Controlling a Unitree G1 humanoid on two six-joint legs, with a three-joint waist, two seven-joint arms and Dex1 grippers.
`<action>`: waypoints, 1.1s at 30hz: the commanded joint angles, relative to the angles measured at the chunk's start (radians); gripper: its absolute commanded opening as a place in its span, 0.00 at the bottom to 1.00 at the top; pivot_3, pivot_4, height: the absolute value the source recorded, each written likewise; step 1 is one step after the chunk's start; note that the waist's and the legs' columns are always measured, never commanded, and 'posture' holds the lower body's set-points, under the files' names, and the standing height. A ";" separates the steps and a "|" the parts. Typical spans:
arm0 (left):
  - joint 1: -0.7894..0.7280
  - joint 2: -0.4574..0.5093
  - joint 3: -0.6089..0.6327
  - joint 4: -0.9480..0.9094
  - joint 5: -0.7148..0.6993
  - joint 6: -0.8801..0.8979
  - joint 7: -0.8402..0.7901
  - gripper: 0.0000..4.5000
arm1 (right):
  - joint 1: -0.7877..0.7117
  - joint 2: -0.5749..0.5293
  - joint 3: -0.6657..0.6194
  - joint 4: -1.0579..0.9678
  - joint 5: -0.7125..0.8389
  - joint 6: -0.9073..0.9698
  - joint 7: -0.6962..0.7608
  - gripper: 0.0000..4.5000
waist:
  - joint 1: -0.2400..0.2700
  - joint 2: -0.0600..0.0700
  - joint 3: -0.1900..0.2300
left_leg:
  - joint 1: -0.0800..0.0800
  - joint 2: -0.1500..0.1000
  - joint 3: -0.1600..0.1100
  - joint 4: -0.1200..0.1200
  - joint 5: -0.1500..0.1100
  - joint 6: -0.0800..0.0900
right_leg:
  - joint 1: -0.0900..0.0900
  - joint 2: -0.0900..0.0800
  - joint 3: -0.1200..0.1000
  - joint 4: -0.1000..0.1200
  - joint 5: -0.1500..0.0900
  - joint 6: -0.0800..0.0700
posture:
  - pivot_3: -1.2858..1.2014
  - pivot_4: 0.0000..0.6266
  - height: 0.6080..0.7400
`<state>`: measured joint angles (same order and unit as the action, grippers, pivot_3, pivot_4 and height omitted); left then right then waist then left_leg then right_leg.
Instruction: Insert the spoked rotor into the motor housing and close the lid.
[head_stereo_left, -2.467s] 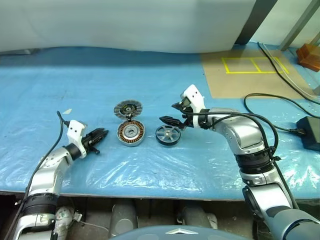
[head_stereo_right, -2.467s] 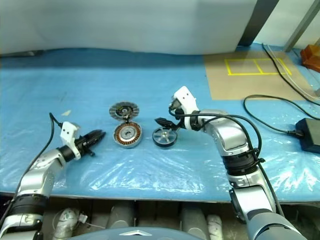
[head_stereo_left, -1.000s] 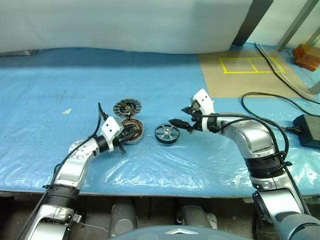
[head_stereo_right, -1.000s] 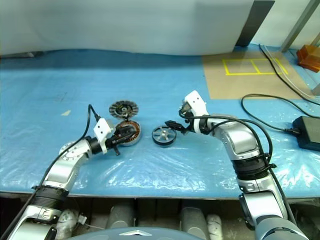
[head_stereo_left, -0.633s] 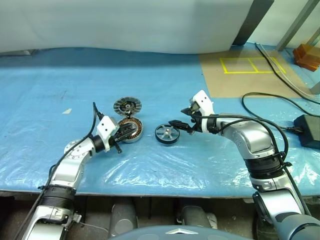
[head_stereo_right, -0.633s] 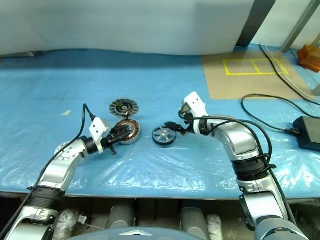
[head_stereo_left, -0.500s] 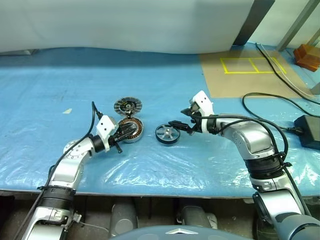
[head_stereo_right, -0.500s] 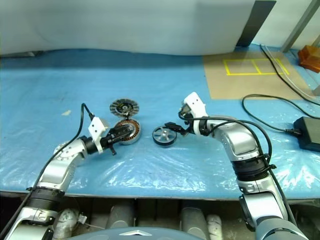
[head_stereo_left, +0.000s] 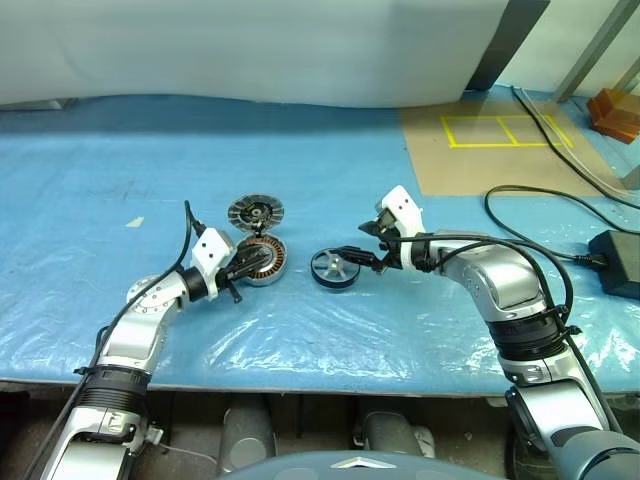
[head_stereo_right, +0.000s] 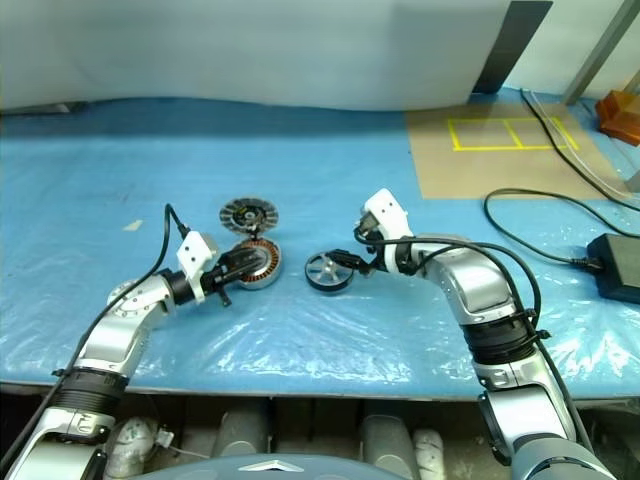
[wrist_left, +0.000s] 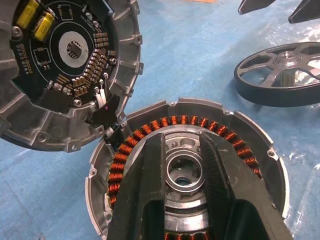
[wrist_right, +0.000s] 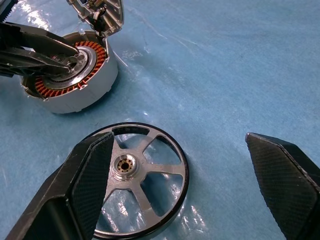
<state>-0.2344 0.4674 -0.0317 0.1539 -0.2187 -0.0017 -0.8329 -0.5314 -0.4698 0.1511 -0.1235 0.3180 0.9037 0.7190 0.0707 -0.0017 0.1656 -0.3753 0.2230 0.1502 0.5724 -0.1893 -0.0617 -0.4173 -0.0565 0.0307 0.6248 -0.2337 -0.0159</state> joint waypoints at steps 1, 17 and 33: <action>-0.011 -0.007 0.003 0.012 0.006 -0.028 0.003 0.15 | 0.000 -0.010 -0.008 -0.032 0.007 -0.021 0.004 0.98 | 0.000 0.000 0.000 | 0.000 0.000 0.000 0.000 0.000 0.000 | 0.000 0.000 0.000 0.000 0.000 0.000 | 0.52 0.24 1.00; -0.020 -0.007 0.007 0.048 0.033 -0.006 0.042 0.43 | 0.003 -0.011 0.001 -0.014 -0.002 -0.048 0.007 0.98 | 0.000 0.000 0.000 | 0.004 0.000 0.000 0.001 0.000 0.000 | 0.004 -0.001 0.000 0.000 0.000 0.000 | 0.52 0.24 1.00; 0.032 0.050 0.112 -0.213 -0.182 0.209 -0.026 0.56 | -0.017 0.008 -0.006 -0.007 0.028 -0.052 0.024 0.98 | -0.002 0.000 0.000 | 0.003 0.000 0.000 -0.001 0.000 0.000 | 0.004 0.000 0.000 -0.001 0.000 0.000 | 0.52 0.24 1.00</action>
<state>-0.1978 0.5018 0.0271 0.0075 -0.3523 0.1873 -0.8629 -0.5280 -0.4665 0.1678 -0.1082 0.3189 0.8636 0.7283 0.0692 -0.0016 0.1656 -0.3718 0.2233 0.1502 0.5717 -0.1894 -0.0617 -0.4132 -0.0569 0.0303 0.6236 -0.2340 -0.0163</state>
